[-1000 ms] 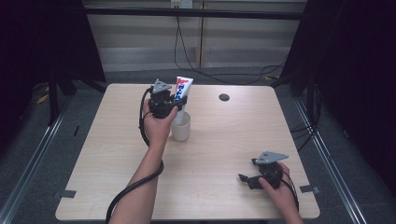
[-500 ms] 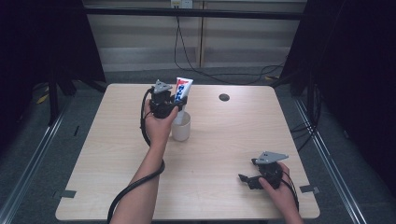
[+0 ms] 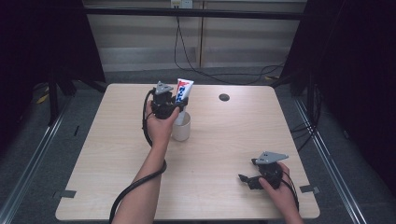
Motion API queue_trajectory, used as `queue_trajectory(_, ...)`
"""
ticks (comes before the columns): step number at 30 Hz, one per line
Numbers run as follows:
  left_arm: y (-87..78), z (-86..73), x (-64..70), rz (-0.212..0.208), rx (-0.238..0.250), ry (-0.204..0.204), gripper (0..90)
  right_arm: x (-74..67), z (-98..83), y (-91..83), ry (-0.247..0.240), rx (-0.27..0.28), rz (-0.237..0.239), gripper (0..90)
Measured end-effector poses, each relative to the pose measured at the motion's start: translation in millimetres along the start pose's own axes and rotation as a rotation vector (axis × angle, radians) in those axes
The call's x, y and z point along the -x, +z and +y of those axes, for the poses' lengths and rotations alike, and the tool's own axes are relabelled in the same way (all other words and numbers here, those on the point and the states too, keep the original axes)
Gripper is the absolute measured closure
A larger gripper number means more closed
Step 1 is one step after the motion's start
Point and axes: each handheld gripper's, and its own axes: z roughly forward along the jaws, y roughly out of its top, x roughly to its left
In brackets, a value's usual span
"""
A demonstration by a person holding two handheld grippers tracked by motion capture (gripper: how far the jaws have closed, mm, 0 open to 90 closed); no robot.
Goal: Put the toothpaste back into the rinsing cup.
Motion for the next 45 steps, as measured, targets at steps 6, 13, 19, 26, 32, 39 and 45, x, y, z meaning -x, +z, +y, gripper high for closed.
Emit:
queue_trajectory(6,0.5,0.2,-0.1,0.001,0.001,-0.001,61.6,0.0,0.0,0.0,-0.001,0.0,-0.001,15.1)
queue_trajectory(13,0.9,-2.5,-1.4,0.006,0.002,-0.004,60.7,-0.1,-0.1,-0.1,-0.002,0.001,-0.002,15.1)
queue_trajectory(19,1.5,-5.8,-0.6,0.004,-0.001,-0.005,60.6,-0.2,-0.1,-0.1,-0.001,0.001,0.0,15.1)
queue_trajectory(26,1.9,-8.8,-0.9,0.006,-0.005,-0.006,60.3,-0.2,-0.1,-0.1,-0.001,0.0,0.0,15.1)
queue_trajectory(32,1.1,-12.0,-1.2,0.004,-0.005,-0.005,60.2,-0.2,-0.1,-0.2,-0.001,-0.001,0.001,15.1)
queue_trajectory(39,0.3,-16.2,-1.4,0.006,-0.009,-0.005,59.9,-0.1,-0.1,-0.1,-0.001,0.0,0.001,15.1)
queue_trajectory(45,0.7,-19.2,-0.6,-0.001,-0.012,-0.001,59.8,-0.2,-0.1,-0.1,-0.001,0.0,0.0,15.1)
